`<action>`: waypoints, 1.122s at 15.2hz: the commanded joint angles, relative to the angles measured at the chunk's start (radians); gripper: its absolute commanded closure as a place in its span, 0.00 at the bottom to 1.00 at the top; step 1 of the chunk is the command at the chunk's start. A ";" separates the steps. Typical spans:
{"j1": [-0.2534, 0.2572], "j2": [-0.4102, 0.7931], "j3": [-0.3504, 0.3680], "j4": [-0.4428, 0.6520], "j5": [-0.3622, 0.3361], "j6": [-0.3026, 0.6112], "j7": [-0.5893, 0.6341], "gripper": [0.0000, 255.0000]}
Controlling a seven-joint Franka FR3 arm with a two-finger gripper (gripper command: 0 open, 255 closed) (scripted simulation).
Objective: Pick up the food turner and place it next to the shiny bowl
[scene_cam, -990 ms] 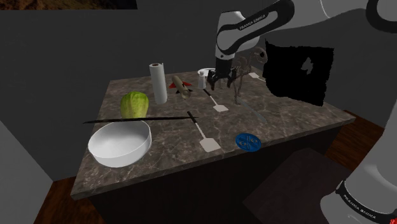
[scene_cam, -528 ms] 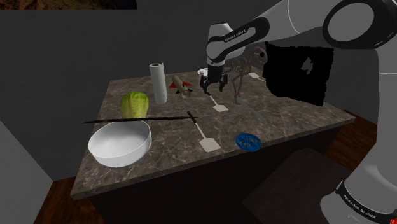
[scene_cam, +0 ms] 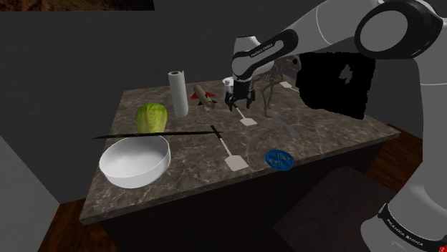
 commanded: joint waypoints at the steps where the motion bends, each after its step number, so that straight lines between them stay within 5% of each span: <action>1: 0.000 0.002 0.000 0.001 0.000 0.001 0.000 0.00; 5: 0.000 0.002 0.000 0.001 0.000 0.001 0.000 0.00; 6: 0.000 0.002 0.000 0.001 0.000 0.001 0.000 1.00; 17: 0.000 -0.010 0.000 0.011 0.001 -0.020 -0.001 1.00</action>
